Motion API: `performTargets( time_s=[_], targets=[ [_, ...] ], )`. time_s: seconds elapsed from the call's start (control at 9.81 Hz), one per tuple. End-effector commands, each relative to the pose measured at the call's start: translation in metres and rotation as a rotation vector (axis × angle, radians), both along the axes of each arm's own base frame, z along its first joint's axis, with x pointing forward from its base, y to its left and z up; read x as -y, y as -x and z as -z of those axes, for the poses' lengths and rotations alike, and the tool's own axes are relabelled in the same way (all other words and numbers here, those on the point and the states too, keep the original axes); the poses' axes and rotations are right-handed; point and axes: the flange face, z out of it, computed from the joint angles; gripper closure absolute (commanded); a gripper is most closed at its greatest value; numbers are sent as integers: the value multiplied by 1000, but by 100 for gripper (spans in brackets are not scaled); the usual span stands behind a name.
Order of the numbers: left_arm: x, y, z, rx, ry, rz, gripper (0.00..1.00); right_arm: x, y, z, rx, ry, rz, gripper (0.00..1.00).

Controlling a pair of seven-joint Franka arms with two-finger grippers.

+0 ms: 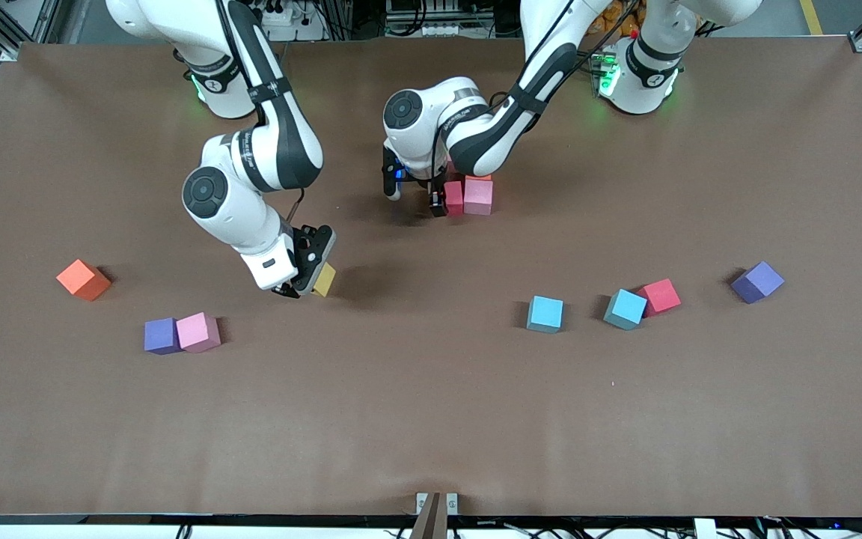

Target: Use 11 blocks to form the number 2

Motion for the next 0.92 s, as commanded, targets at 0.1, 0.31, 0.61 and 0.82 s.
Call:
performTargets(
  time_s=[0.1, 0.31, 0.61, 0.82],
  targets=[
    [3, 2, -19, 37, 5, -13, 0, 2, 7, -4, 7, -7, -4, 79],
    [-1, 5, -53, 35, -30, -23, 0, 3, 7, -3, 4, -6, -8, 79],
    [-11, 10, -105, 16, -55, -67, 0, 7, 14, 9, -15, 5, -10, 79],
    [-25, 13, -137, 22, -107, -89, 0, -21, 28, 11, -19, 8, -61, 79]
  ],
)
